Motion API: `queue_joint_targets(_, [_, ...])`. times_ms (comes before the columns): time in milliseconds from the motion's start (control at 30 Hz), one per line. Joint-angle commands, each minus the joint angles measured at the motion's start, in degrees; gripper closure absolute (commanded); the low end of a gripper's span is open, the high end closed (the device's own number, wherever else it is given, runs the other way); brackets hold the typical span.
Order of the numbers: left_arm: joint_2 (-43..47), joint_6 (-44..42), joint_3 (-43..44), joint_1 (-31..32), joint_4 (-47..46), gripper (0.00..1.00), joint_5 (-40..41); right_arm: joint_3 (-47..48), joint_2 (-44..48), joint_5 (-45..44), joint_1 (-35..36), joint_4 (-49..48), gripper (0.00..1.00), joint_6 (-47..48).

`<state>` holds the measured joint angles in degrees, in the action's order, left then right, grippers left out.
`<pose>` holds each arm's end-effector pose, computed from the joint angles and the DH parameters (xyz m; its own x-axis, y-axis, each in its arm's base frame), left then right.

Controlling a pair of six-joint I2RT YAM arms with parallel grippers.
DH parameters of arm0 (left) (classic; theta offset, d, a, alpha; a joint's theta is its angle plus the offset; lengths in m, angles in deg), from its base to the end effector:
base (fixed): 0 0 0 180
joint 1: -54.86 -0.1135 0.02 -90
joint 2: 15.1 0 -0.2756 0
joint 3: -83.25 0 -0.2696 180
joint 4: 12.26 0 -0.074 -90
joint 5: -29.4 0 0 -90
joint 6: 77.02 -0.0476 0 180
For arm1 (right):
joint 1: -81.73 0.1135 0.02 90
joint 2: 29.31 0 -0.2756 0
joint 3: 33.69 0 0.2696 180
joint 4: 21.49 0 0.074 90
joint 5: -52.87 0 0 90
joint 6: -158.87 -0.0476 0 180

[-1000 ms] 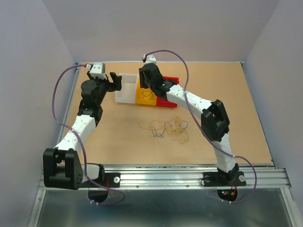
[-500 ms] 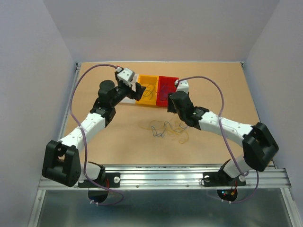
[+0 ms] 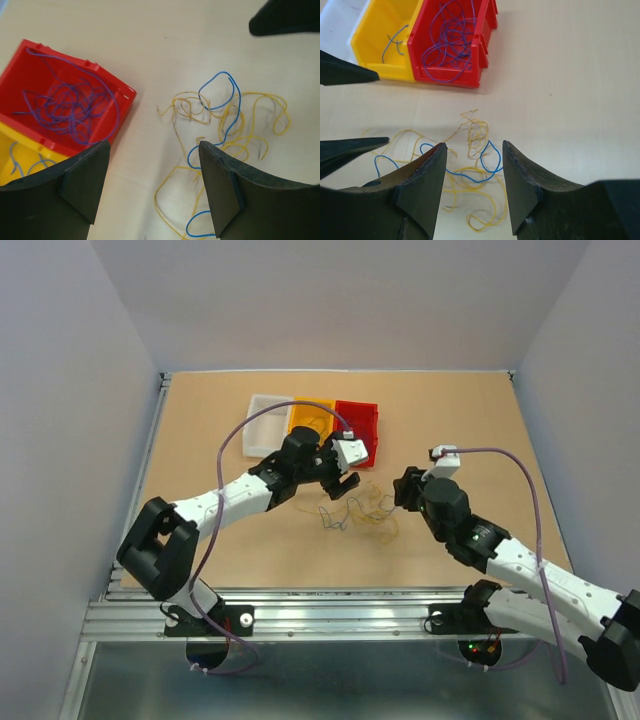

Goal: Untangle the cables

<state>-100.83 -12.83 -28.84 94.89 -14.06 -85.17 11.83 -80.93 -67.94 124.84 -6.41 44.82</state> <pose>0.2697 -0.2524 0.2735 0.1977 0.3511 -0.9152 0.8941 0.3182 0.3152 0.1803 0.1353 0.2594 -0.3380 0.1631 -0.9269 -0.1101 0.9713 0.2110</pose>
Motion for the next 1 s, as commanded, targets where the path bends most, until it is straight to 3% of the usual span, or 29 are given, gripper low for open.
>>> queue_joint_targets(0, [-3.9, -4.69, 5.06, 1.01, 4.8, 0.2, -1.78, -2.96, 5.11, -2.06, -0.13, -0.2, 0.46, -0.82])
queue_joint_targets(300, [-13.92, -6.72, 10.86, 2.51, 11.4, 0.32, -3.81, -3.57, 7.32, -2.59, -0.13, 0.15, 0.46, -1.08])
queue_joint_targets(533, [-16.57, -11.11, 14.03, 3.47, 19.66, 0.37, -6.97, -3.31, 6.7, -2.59, -0.13, 0.15, 0.46, -1.0])
queue_joint_targets(700, [-17.1, -12.43, 15.09, 3.91, 21.95, 0.49, -4.69, -3.75, 7.49, -2.68, -0.13, 0.15, 0.46, -1.08])
queue_joint_targets(967, [-19.99, -12.87, 16.93, 4.44, 24.14, 0.59, -3.11, -4.1, 8.37, -2.42, -0.13, 0.15, 0.46, -0.91])
